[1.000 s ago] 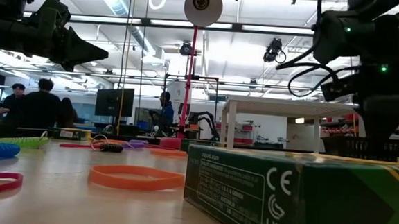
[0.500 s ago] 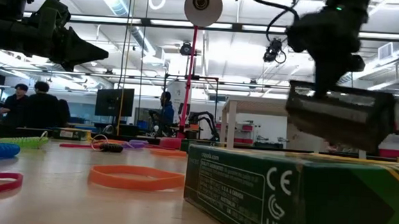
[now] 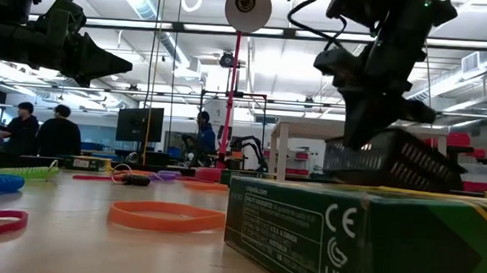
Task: Pick & Place Office Desk Supplies
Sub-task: Put the black bin on the shelf
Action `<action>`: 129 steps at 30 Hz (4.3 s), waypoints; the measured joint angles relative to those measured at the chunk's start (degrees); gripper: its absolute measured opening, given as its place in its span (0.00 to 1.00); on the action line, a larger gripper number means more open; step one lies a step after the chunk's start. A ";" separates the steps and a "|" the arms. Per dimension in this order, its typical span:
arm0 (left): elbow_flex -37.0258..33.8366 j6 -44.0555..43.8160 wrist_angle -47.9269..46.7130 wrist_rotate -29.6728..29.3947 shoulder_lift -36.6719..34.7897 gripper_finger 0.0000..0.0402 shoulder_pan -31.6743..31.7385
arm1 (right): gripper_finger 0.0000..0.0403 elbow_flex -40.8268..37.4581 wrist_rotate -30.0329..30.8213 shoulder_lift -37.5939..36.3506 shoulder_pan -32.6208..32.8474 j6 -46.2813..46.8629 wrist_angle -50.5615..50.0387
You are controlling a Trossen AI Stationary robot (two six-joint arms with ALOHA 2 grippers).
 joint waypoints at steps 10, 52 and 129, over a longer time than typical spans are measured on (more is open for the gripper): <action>0.00 0.01 -0.02 0.00 0.00 0.02 -0.01 | 0.39 0.04 0.30 -4.57 1.36 -26.93 -1.65; -0.01 0.00 0.00 0.26 0.01 0.02 -0.02 | 0.05 13.69 5.52 4.69 15.27 -50.50 -21.44; -0.01 0.01 -0.03 0.45 0.01 0.02 -0.01 | 0.04 22.49 4.26 -3.09 -35.00 -97.69 -34.22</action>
